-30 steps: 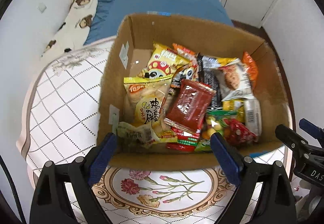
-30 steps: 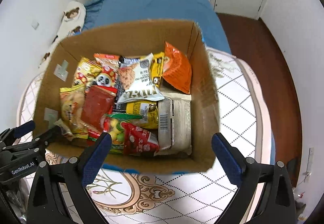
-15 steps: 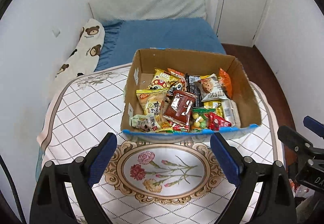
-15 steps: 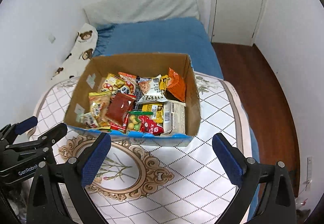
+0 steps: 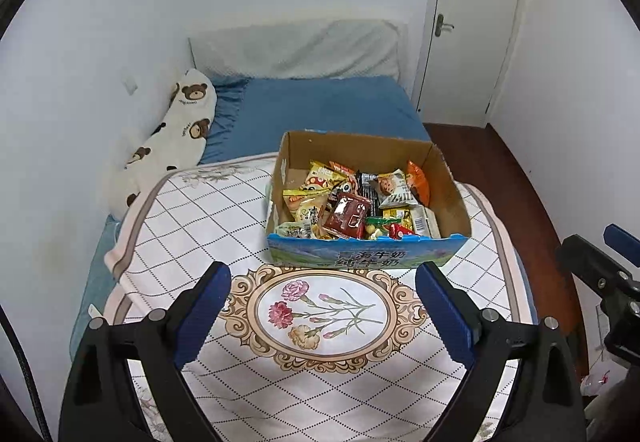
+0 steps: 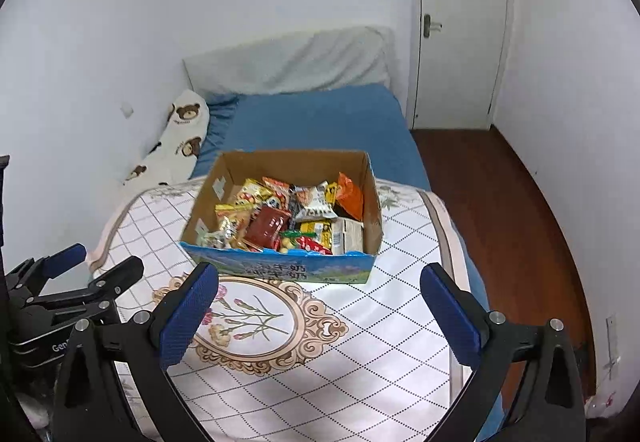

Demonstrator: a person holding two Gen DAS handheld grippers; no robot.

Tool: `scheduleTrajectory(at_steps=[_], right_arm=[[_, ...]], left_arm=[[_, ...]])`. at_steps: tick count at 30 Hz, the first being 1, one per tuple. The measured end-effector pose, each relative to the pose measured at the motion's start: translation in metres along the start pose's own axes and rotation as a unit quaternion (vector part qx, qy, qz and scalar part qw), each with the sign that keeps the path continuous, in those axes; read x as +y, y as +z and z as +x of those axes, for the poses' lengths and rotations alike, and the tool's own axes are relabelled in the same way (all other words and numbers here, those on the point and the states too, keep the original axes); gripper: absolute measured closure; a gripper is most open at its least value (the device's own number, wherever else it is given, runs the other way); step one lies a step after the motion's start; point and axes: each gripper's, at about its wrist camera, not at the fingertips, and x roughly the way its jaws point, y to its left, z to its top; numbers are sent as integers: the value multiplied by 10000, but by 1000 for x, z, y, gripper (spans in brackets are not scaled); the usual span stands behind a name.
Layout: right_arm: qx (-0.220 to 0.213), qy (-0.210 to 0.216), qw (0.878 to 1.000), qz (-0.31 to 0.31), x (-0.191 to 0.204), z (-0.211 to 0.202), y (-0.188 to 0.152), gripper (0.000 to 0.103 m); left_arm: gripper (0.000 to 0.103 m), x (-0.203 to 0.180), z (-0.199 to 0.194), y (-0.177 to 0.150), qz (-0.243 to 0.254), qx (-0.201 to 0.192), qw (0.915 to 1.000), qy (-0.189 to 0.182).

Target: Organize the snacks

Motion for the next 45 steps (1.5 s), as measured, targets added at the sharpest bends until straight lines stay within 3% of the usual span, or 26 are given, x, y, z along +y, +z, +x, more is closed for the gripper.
scheduleTrajectory(at_steps=[7,11,13,20,32,45], right_arm=[[-258,39,9996,-73,11,-44,-7,0],[-301,40,9995,-116,15,-56,-10,0],[-320,28,9994,-140,17,-59,-10,0],[-360,7,9992,-162,19,-64,-13,0],[-289,-22,9995,-125,16,-58,-16,0],[-91,-126,9999,36,0,-4,-10,0]], left_arm=[[8,6,-43,-6,-3,-314,9995,6],[8,8,-56,-10,-44,-440,9990,9],[0,8,-62,-12,-46,-507,9987,21],[0,9,-71,-15,-46,-633,9980,70],[0,6,-65,-15,-28,-529,9985,121],[0,-3,-4,1,-12,-261,9992,311]])
